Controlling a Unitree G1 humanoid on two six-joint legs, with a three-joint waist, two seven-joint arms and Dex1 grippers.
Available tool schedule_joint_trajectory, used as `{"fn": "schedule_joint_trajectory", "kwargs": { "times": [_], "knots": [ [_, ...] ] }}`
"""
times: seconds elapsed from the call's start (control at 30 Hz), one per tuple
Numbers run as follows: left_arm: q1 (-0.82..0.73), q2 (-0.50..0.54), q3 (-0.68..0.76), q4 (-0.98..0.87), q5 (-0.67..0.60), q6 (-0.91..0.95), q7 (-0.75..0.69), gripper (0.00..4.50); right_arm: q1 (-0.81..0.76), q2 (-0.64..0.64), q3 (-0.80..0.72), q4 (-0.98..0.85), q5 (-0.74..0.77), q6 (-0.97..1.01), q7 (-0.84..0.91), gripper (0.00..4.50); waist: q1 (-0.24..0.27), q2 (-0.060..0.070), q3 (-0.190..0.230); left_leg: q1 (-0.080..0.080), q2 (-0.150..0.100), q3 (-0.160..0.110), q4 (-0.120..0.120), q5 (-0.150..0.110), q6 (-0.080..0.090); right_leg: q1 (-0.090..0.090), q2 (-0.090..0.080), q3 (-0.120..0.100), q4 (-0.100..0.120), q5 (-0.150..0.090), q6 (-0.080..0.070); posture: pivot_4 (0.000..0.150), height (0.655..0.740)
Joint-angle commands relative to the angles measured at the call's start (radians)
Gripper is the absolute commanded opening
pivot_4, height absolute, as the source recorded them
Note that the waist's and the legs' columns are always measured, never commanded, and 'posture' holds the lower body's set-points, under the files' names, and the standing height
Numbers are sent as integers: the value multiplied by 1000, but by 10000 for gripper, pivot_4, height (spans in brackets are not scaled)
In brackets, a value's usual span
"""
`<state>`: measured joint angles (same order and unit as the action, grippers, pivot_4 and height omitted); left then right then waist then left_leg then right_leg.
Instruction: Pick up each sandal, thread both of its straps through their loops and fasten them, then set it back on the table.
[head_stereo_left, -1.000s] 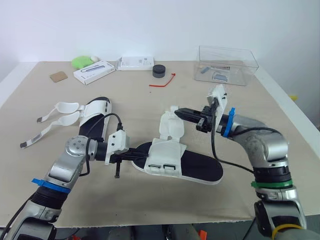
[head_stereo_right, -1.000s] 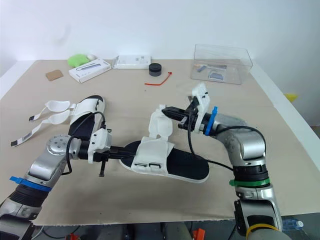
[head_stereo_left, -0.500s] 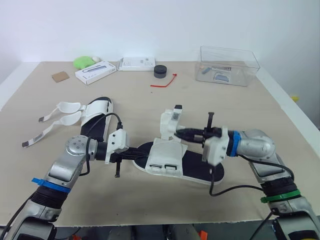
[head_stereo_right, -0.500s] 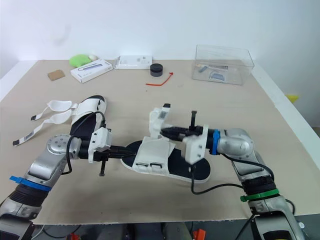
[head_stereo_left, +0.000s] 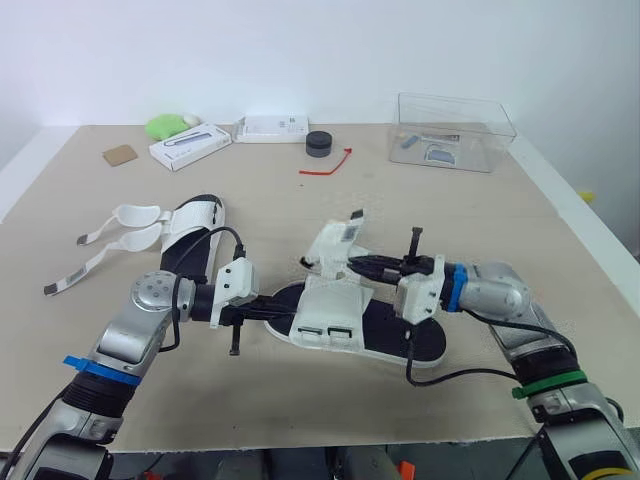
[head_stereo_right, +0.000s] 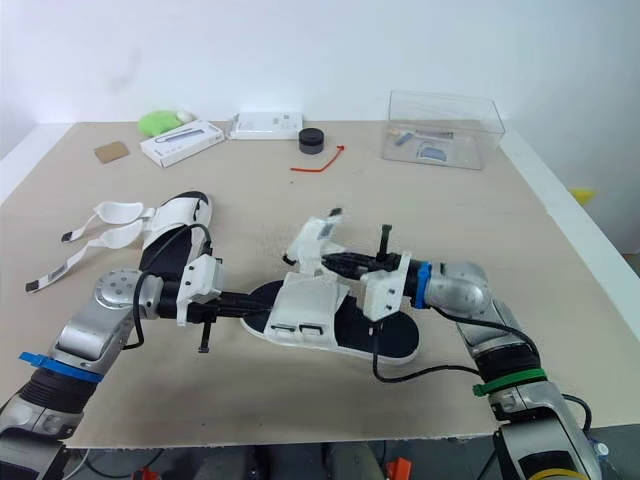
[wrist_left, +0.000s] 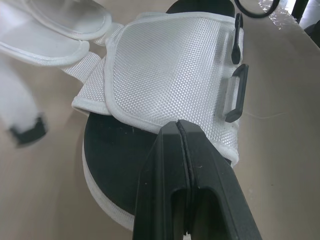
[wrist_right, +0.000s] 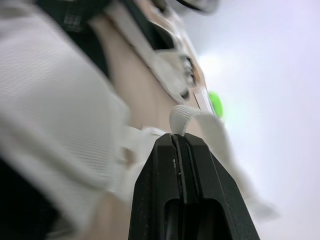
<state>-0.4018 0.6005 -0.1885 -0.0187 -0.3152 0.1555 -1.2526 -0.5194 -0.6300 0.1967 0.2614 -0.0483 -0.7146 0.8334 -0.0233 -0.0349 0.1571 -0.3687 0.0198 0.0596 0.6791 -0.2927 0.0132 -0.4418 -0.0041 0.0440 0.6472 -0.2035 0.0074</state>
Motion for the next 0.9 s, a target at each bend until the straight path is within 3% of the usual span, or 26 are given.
{"fn": "schedule_joint_trajectory", "kwargs": {
  "times": [0.03, 0.2, 0.23, 0.27, 0.4, 0.5, 0.63, 0.83, 0.9],
  "knots": [
    [-6, -6, 9, -41, -16, 1, 3, 0, -5, 13, -22, -61, 106, 128, 25, 551, 0, 0, 0, 0, 0, 0, 0, 0, 0, 0, 0, 0, 0, 0, 0, 1500, 7400],
    [-1, -4, 11, -47, -18, 3, 1, 0, 4, 10, -36, -99, 192, 252, 76, 551, 0, 0, 0, 0, 0, 0, 0, 0, 0, 0, 0, 0, 0, 0, 0, 1500, 7400],
    [-1, -3, 11, -49, -18, 4, 0, 0, 8, 6, -40, -110, 206, 270, 85, 6422, 0, 0, 0, 0, 0, 0, 0, 0, 0, 0, 0, 0, 0, 0, 0, 1500, 7400],
    [0, -1, 11, -50, -18, 5, -1, 0, 15, 3, -42, -125, 213, 288, 92, 8369, 0, 0, 0, 0, 0, 0, 0, 0, 0, 0, 0, 0, 0, 0, 0, 1500, 7400],
    [5, 4, 12, -52, -18, 4, -6, 0, 59, -22, -35, -244, 304, 441, 162, 27615, 0, 0, 0, 0, 0, -1, 0, 0, 0, 0, 0, -1, 0, 0, 0, 1500, 7400],
    [6, 6, 12, -52, -19, 3, -9, 0, 87, -39, -39, -349, 388, 605, 189, 27615, 0, 0, 0, -1, 0, -1, 0, 0, 0, 0, 0, -1, 0, 0, 0, 1500, 7400],
    [3, 3, 8, -49, -16, -3, -11, 0, 43, -38, -82, -449, 612, 1018, 134, 27615, 0, 0, 0, -1, 1, -1, 1, 0, 0, 0, 0, -1, 1, 0, 0, 1500, 7400],
    [0, -4, 3, -36, -8, -15, -16, 0, -90, -48, -130, -402, 849, 1530, 72, 27615, 0, 0, 0, -1, 2, -2, 4, 0, 0, 0, 1, -2, 1, 1, -1, 1500, 7400],
    [0, -6, 3, -35, -7, -17, -16, 0, -112, -50, -128, -392, 852, 1595, 68, 27615, 0, 0, 0, -2, 2, -2, 4, 0, 0, 0, 1, -2, 1, 1, -1, 1500, 7400]
  ]
}}
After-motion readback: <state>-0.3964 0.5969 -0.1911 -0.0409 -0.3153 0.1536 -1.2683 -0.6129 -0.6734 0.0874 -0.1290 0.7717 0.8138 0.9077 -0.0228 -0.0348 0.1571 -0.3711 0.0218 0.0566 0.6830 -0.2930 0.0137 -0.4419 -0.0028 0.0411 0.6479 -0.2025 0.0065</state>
